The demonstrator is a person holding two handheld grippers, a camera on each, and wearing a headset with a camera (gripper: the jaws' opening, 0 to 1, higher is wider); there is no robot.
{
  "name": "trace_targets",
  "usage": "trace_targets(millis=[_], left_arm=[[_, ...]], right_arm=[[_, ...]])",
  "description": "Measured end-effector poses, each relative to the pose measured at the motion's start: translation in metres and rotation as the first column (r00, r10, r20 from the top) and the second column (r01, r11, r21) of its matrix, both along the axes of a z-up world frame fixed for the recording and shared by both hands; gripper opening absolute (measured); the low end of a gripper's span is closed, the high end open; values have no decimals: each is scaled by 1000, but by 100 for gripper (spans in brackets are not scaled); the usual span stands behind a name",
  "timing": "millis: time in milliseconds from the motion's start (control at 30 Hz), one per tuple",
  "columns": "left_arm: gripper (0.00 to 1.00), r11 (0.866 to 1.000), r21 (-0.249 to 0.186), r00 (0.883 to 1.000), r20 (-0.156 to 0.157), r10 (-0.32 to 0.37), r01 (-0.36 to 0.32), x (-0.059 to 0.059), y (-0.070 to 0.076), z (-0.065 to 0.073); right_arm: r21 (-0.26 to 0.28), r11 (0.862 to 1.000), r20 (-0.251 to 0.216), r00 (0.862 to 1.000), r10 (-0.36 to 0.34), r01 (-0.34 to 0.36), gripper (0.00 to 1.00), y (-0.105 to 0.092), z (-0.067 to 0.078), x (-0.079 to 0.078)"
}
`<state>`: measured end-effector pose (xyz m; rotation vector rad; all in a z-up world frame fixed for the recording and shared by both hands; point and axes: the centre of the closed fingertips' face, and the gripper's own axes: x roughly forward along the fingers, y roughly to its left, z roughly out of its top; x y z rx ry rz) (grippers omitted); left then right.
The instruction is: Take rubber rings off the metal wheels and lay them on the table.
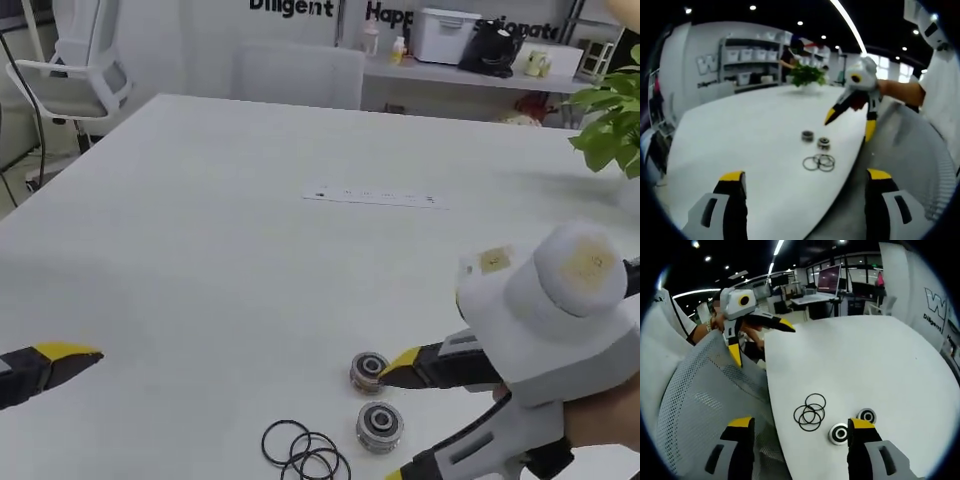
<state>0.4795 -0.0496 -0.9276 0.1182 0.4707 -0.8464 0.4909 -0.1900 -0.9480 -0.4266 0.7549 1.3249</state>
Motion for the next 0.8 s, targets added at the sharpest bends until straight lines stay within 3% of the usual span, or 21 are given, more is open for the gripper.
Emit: trace_targets(millis=[467, 800], left_arm=[[100, 1000, 3, 1000, 7, 10, -10, -1, 1, 4], [100, 1000, 3, 1000, 4, 14, -14, -4, 1, 4]], right_arm=[[50, 997, 39, 997, -68, 66, 81, -22, 20, 9], [113, 983, 53, 987, -149, 142, 87, -46, 33, 16]])
